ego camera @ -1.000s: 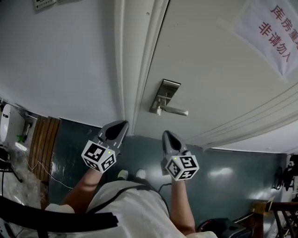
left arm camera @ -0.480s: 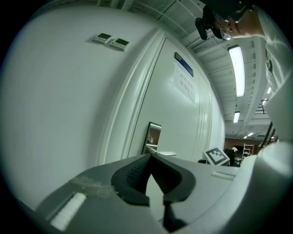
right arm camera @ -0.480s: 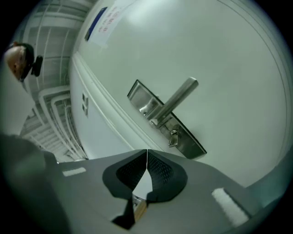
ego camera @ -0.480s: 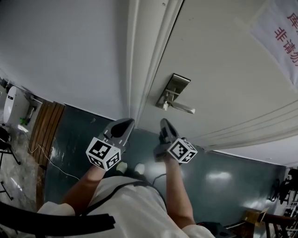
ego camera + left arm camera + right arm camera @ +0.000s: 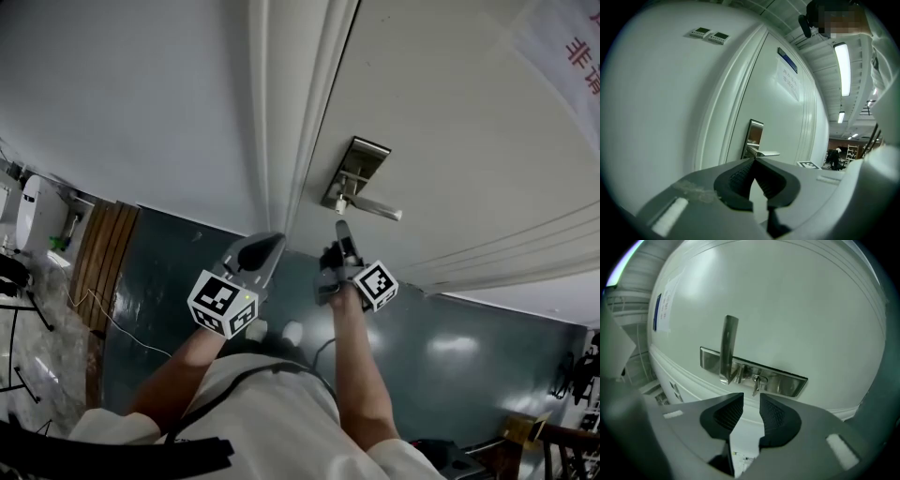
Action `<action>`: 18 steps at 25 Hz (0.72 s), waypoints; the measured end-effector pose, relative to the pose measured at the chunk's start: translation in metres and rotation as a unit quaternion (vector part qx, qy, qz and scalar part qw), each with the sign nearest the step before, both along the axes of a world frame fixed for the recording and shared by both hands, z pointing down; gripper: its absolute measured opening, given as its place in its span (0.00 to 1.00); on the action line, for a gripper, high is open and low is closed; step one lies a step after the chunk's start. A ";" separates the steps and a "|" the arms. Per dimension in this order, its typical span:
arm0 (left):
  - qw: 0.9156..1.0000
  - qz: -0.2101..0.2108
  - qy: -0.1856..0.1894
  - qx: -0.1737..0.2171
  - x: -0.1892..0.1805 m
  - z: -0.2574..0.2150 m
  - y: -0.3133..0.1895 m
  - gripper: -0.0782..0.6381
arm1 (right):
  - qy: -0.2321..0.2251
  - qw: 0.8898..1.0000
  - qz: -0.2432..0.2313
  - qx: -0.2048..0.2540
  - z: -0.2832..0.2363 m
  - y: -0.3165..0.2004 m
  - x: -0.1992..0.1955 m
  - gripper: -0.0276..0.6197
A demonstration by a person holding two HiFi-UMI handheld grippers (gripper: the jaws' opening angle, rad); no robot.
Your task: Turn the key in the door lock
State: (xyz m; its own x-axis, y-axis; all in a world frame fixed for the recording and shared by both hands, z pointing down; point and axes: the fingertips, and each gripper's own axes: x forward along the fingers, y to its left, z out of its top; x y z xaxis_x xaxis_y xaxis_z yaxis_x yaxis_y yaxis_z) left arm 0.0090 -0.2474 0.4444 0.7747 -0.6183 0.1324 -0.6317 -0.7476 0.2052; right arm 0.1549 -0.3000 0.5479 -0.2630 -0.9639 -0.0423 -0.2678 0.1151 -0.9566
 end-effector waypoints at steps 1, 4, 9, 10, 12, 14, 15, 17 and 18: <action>1.000 0.002 -0.001 -0.001 0.002 0.000 0.000 0.12 | -0.023 1.000 0.004 -0.001 0.003 -0.002 0.001 0.21; 1.000 0.008 -0.005 -0.003 0.004 0.001 0.001 0.12 | -0.067 0.998 0.010 -0.002 0.009 -0.008 0.003 0.25; 1.000 0.010 -0.012 -0.006 0.003 0.005 0.000 0.12 | -0.088 0.996 0.015 -0.002 0.011 -0.021 0.002 0.27; 1.000 0.010 -0.013 -0.006 0.003 0.005 0.000 0.12 | -0.091 0.996 0.016 -0.001 0.009 -0.023 0.002 0.27; 1.000 0.010 -0.014 -0.005 0.002 0.005 -0.001 0.12 | -0.095 0.995 0.018 0.002 0.008 -0.026 0.002 0.27; 1.000 0.010 -0.015 -0.005 0.001 0.005 -0.001 0.12 | -0.098 0.995 0.019 0.004 0.007 -0.029 0.003 0.27; 1.000 0.009 -0.016 -0.006 0.000 0.006 -0.002 0.12 | -0.101 0.995 0.021 0.004 0.007 -0.030 0.002 0.27; 1.000 0.009 -0.016 -0.007 -0.001 0.007 -0.003 0.12 | -0.108 0.994 0.023 0.004 0.007 -0.032 0.002 0.27; 1.000 0.009 -0.016 -0.007 -0.001 0.007 -0.003 0.12 | -0.110 0.994 0.024 0.006 0.006 -0.033 0.002 0.27</action>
State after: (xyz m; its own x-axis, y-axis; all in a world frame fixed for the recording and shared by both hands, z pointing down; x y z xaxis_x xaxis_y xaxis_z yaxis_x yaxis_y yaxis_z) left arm 0.0076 -0.2508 0.4511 0.7811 -0.6018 0.1665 -0.6243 -0.7564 0.1949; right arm 0.1571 -0.3333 0.5544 -0.1994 -0.9743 -0.1046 -0.0570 0.1181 -0.9914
